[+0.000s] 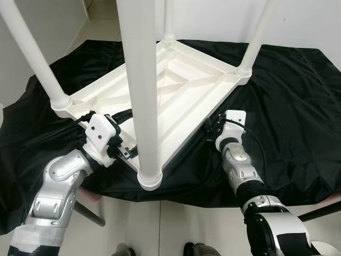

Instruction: Building children table

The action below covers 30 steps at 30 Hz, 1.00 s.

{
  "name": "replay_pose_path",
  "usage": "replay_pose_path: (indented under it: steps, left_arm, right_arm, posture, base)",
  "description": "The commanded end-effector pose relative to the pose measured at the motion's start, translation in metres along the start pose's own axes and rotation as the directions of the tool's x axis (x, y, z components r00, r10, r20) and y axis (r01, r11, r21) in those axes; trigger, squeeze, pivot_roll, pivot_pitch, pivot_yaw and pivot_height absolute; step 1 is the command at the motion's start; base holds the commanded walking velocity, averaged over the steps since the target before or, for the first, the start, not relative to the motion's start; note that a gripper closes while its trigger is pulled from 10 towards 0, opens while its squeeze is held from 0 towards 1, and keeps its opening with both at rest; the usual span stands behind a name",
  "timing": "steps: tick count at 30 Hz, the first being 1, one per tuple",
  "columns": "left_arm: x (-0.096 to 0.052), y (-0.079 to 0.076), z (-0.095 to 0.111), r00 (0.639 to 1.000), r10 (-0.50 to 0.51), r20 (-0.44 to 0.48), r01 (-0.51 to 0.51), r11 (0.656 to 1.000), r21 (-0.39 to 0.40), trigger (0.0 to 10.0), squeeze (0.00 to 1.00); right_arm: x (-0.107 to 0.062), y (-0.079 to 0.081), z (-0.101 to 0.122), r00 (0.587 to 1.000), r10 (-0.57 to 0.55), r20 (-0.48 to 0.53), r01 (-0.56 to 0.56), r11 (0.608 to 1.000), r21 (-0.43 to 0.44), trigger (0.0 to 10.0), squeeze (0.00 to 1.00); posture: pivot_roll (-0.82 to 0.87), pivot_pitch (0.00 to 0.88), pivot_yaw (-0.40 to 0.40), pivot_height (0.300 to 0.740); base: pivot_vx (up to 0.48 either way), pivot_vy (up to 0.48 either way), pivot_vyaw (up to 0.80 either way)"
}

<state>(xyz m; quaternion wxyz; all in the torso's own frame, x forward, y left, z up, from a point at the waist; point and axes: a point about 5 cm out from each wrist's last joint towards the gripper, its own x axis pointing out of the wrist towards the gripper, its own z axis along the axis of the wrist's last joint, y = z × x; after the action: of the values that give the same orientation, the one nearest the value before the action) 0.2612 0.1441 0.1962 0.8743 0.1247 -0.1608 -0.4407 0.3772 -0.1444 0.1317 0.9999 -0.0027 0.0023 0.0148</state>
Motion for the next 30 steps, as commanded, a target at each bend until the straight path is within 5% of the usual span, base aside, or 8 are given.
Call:
replay_pose_path:
  steps: [1,6,11,17,25,30]
  left_arm:
    - [0.008,-0.025,-0.003,0.993,-0.115,0.009,0.115,0.992,-0.051,10.0,0.00]
    - [0.011,-0.032,-0.003,0.993,-0.121,0.018,0.122,0.990,-0.069,10.0,0.00]
    - [0.028,-0.054,-0.005,0.990,-0.131,0.041,0.135,0.986,-0.100,10.0,0.00]
    - [0.032,-0.053,-0.006,0.995,-0.095,0.023,0.097,0.993,-0.072,10.0,0.00]
    - [0.010,-0.046,-0.010,0.996,-0.072,-0.048,0.070,0.997,-0.039,10.0,0.00]
    - [-0.001,-0.048,-0.009,0.992,-0.104,-0.065,0.100,0.993,-0.063,10.0,0.00]
  right_arm:
    - [0.005,0.011,0.008,0.998,0.064,0.022,-0.064,0.998,-0.021,10.0,0.00]
    - [0.008,0.010,0.012,0.997,0.069,0.026,-0.068,0.997,-0.027,10.0,0.00]
    - [0.015,0.007,0.021,0.998,0.057,0.025,-0.056,0.997,-0.044,10.0,0.00]
    - [0.015,-0.004,0.019,1.000,-0.009,0.020,0.010,0.999,-0.044,10.0,0.00]
    - [-0.002,-0.036,0.011,0.983,-0.122,0.135,0.122,0.992,0.007,10.0,0.00]
    - [-0.013,-0.043,0.011,0.973,-0.095,0.210,0.087,0.995,0.046,10.0,0.00]
  posture:
    - [-0.01,0.124,0.023,0.740]
    - [-0.01,0.130,0.025,0.740]
    - [-0.01,0.130,0.027,0.740]
    - [0.00,0.135,0.024,0.740]
    - [0.00,0.143,0.025,0.740]
    - [0.00,0.154,0.030,0.740]
  base:
    - [0.000,0.000,0.00]
    - [0.000,0.000,0.00]
    - [0.000,0.000,0.00]
    - [0.000,0.000,0.00]
    - [0.000,0.000,0.00]
    - [0.000,0.000,0.00]
